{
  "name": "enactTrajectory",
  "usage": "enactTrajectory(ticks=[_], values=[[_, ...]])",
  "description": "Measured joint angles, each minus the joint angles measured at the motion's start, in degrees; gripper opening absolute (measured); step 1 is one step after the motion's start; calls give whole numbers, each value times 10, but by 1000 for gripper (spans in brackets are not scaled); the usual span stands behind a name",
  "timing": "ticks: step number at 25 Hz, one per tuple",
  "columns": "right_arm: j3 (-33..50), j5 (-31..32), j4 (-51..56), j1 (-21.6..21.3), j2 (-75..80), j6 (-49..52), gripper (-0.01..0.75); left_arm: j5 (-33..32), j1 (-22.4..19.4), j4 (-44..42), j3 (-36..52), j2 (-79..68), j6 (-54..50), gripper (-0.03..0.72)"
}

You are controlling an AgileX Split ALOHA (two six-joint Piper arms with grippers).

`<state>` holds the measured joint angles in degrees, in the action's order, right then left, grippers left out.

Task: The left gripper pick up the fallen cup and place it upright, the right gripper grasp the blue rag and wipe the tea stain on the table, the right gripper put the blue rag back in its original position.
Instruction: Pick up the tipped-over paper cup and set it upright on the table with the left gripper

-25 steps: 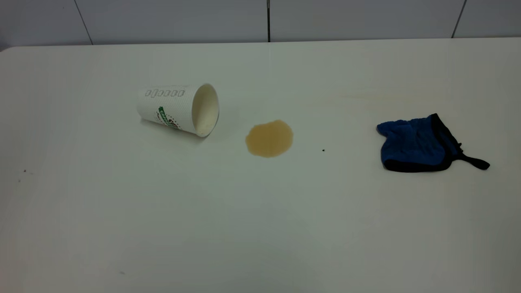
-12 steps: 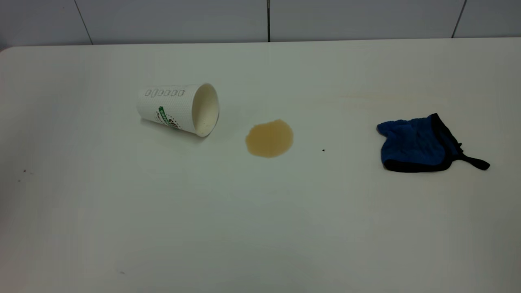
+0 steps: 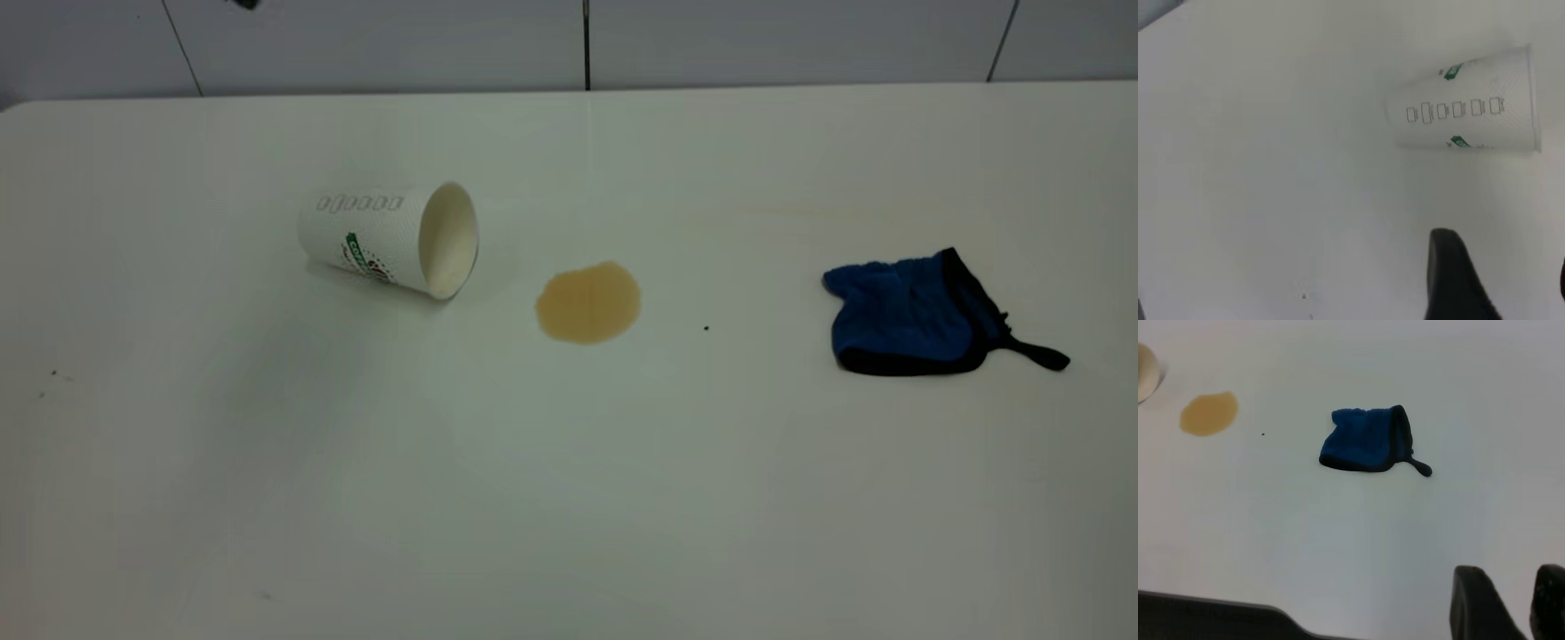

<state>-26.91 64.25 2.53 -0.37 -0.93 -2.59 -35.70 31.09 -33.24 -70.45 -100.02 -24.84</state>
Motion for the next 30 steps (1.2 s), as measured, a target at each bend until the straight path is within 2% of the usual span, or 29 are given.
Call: enactTrajectory(ticks=[5, 8, 25, 30], values=[[0, 0, 0, 0, 0, 0, 238, -35, 66, -118, -60, -116, -128, 423], [0, 0, 0, 0, 0, 0, 238, -43, 83, -165, -91, -183, -197, 423], [0, 0, 0, 0, 0, 0, 238, -81, 89, -229, -281, -432, -248, 423], [0, 0, 0, 0, 0, 0, 238, -100, 89, -256, -304, -463, -282, 423]])
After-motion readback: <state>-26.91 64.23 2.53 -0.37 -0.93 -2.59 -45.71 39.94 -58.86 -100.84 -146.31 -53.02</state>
